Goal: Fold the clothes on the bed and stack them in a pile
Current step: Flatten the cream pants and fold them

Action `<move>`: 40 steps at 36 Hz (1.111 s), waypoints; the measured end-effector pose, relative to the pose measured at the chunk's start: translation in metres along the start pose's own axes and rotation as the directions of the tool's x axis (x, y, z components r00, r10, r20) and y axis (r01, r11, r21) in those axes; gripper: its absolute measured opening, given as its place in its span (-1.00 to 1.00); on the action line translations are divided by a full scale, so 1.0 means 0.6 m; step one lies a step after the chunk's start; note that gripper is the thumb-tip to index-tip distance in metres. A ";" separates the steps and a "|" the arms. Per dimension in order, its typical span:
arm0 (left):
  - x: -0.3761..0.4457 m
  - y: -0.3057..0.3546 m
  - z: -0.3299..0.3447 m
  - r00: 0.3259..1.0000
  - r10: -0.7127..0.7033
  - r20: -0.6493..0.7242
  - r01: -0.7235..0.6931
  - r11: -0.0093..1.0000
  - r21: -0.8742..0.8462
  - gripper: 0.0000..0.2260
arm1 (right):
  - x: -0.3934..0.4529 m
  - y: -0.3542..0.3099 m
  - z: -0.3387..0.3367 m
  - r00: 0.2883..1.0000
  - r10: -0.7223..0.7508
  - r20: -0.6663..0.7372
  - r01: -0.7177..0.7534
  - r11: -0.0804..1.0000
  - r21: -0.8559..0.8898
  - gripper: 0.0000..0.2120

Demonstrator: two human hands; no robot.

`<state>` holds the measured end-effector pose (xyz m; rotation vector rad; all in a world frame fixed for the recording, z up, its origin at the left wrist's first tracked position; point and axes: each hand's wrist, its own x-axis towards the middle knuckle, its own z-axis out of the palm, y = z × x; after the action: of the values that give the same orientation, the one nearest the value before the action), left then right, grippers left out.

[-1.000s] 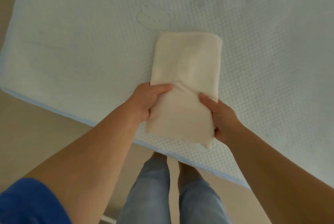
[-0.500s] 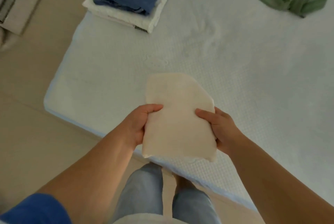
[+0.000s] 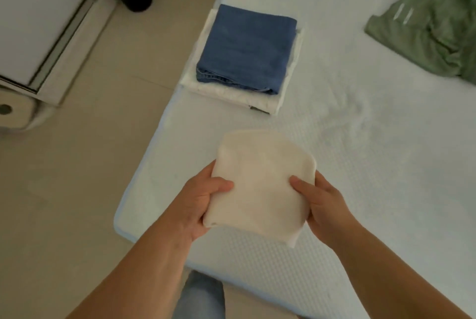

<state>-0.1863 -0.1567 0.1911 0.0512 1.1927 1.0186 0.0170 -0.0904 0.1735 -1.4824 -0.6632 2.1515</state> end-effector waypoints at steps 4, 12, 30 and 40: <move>0.036 0.113 -0.077 0.996 0.070 0.058 -0.077 0.988 0.137 -0.43 | 0.046 -0.008 0.108 0.993 -0.118 -0.017 0.117 0.991 -0.064 -0.57; 0.153 0.303 -0.114 0.961 0.216 0.171 -0.247 0.950 0.191 -0.51 | 0.168 -0.113 0.230 0.909 -0.416 -0.038 0.400 0.892 -0.211 -0.54; 0.464 0.343 -0.085 0.984 0.133 -0.122 -0.107 0.974 0.202 -0.66 | 0.470 -0.202 0.162 0.853 -0.292 -0.432 0.098 0.904 -0.417 -0.37; 0.461 0.326 -0.084 0.796 0.572 -0.197 -0.340 0.692 0.637 -0.65 | 0.467 -0.184 0.179 0.743 -0.598 -0.302 0.135 0.576 -0.806 -0.26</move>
<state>-0.3472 0.1196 0.0678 0.7048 1.8939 1.0972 -0.1658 0.1506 0.0701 -1.9779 -1.5920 0.9918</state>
